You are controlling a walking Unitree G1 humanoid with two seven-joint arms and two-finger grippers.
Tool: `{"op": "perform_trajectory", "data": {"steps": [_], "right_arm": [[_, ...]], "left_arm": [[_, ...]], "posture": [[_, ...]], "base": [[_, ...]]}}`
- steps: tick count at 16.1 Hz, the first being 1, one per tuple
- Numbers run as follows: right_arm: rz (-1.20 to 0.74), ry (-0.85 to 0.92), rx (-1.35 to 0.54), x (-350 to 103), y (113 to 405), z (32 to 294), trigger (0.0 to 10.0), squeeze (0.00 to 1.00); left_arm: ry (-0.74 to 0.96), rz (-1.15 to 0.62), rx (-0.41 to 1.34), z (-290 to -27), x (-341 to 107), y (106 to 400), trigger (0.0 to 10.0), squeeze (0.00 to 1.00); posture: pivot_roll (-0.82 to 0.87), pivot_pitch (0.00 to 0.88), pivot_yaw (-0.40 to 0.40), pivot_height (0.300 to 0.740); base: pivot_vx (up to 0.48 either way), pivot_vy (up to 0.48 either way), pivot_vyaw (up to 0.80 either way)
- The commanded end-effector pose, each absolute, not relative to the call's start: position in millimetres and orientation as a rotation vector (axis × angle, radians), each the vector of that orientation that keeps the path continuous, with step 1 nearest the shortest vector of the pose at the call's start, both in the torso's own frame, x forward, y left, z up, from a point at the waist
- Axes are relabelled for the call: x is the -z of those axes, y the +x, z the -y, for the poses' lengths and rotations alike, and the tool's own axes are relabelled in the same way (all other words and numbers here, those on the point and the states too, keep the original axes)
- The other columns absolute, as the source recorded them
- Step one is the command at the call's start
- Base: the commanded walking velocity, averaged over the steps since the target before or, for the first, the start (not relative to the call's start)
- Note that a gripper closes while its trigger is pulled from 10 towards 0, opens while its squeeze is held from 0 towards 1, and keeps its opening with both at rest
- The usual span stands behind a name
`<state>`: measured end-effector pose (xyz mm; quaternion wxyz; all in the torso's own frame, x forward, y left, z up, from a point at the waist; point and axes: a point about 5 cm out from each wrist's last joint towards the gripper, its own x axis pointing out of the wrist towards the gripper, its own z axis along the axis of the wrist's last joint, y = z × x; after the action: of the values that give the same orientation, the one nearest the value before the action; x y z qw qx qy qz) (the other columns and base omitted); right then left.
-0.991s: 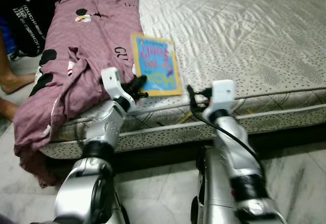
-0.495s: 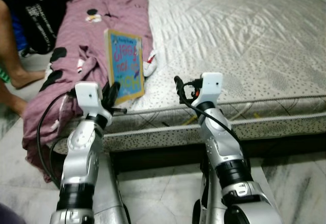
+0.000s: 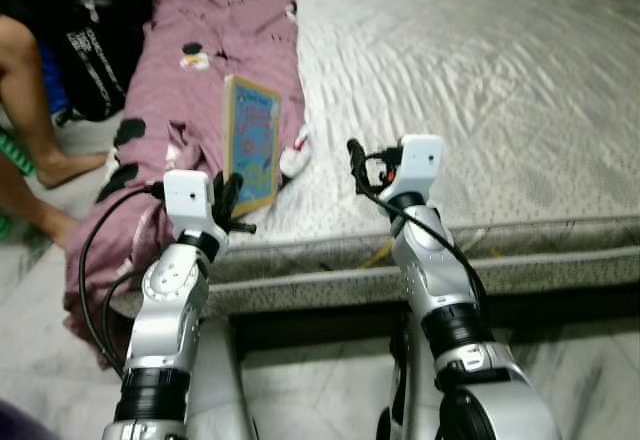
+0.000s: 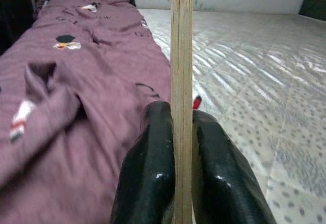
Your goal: Clean up the room
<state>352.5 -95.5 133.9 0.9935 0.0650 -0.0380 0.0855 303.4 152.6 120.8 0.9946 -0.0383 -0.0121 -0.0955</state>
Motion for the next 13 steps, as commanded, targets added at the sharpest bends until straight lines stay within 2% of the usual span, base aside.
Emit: {"op": "perform_trajectory", "data": {"steps": [1,11,13], "right_arm": [[0.095,0.123,-0.152,-138.9,356.1,95.3,10.0,0.0],[0.097,0.099,-0.099,-137.4,360.2,105.5,10.0,0.0],[0.089,0.084,-0.075,-135.5,360.2,109.4,10.0,0.0]], "left_arm": [[-0.063,0.054,0.194,-153.3,-130.1,307.7,0.0,0.0],[-0.073,0.046,0.207,-147.2,-130.5,312.8,0.0,0.0],[-0.073,0.044,0.203,-147.4,-130.3,312.9,0.0,0.0]], "posture": [[0.08,0.0,0.024,0.597],[0.07,0.0,0.027,0.72],[0.07,0.0,0.028,0.728]], "base": [[0.0,0.0,0.0],[0.0,0.0,0.0],[0.0,0.0,0.0]]}}
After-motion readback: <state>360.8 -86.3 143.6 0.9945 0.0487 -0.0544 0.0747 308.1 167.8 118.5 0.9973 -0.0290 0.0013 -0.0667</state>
